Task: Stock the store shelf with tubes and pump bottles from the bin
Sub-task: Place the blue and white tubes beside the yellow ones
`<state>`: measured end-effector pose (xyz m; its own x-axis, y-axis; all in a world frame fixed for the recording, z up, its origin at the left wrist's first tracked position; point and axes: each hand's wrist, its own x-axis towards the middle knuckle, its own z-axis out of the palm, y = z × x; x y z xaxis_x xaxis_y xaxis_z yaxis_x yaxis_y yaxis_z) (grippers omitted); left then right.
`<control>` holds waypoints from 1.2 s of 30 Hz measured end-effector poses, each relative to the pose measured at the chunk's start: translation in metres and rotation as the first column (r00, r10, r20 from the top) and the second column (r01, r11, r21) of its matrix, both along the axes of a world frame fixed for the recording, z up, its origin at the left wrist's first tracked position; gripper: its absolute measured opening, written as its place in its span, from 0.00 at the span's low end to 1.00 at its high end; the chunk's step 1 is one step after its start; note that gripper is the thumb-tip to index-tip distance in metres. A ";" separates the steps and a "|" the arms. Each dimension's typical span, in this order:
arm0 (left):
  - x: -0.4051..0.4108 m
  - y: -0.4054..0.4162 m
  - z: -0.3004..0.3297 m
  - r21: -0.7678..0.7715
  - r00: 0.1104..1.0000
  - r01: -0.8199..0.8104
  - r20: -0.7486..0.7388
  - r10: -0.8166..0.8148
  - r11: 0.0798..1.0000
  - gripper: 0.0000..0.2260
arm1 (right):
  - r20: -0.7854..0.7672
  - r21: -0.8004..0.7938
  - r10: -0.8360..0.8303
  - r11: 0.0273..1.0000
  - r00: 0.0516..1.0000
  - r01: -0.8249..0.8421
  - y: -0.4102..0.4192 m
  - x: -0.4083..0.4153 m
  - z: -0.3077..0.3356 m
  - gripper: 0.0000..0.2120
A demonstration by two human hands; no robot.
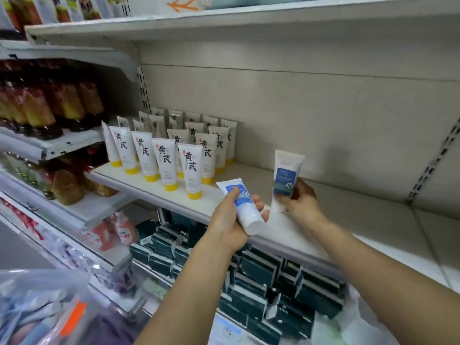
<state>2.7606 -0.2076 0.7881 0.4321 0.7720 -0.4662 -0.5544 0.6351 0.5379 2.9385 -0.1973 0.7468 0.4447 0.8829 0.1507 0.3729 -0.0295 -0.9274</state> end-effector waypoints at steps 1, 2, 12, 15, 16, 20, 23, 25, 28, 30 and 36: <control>0.003 0.005 -0.001 -0.002 1.000 0.008 -0.014 -0.008 1.000 0.17 | 0.043 -0.027 -0.032 0.999 0.999 0.033 0.008 0.004 -0.001 0.14; 0.005 0.009 -0.002 -0.003 0.999 0.021 -0.031 -0.021 1.000 0.19 | 0.093 -0.054 -0.050 0.997 0.994 0.055 0.016 0.006 0.000 0.14; 0.013 0.075 -0.007 -0.035 0.983 0.132 -0.127 -0.135 0.991 0.21 | 0.220 -0.095 0.022 0.995 0.975 -0.001 0.116 0.019 0.002 0.15; 0.013 0.094 -0.005 -0.026 0.977 0.161 -0.139 -0.163 0.987 0.18 | 0.220 -0.125 0.044 0.992 0.974 -0.017 0.150 0.016 0.004 0.17; 0.013 0.099 -0.005 -0.023 0.975 0.171 -0.143 -0.172 0.985 0.17 | 0.232 -0.125 0.045 0.992 0.972 -0.016 0.159 0.014 0.005 0.17; 0.012 0.115 -0.008 -0.009 0.967 0.202 -0.156 -0.201 0.979 0.16 | 0.283 -0.112 0.023 0.994 0.959 0.010 0.183 0.008 0.007 0.16; 0.011 0.125 -0.013 -0.004 0.963 0.225 -0.152 -0.223 0.974 0.14 | 0.320 -0.096 0.002 0.995 0.947 0.030 0.193 0.004 0.006 0.15; 0.011 0.132 -0.018 -0.003 0.962 0.233 -0.148 -0.231 0.972 0.14 | 0.328 -0.097 -0.016 0.994 0.944 0.051 0.196 0.004 0.004 0.14; 0.011 0.139 -0.022 -0.001 0.958 0.253 -0.143 -0.250 0.968 0.15 | 0.327 -0.094 -0.039 0.993 0.944 0.073 0.197 0.003 0.004 0.15; 0.011 0.141 -0.024 0.001 0.956 0.254 -0.154 -0.251 0.967 0.16 | 0.332 -0.103 -0.041 0.991 0.942 0.080 0.198 0.003 0.002 0.16; 0.012 0.142 -0.023 -0.010 0.961 0.249 -0.122 -0.249 0.968 0.15 | 0.240 -0.126 -0.076 0.986 0.968 0.109 0.190 0.010 -0.007 0.22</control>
<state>2.7723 -0.0656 0.7650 0.5516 0.6501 -0.5226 -0.3099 0.7414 0.5952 2.9481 -0.0077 0.7395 0.4920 0.8591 0.1408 0.5685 -0.1946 -0.7993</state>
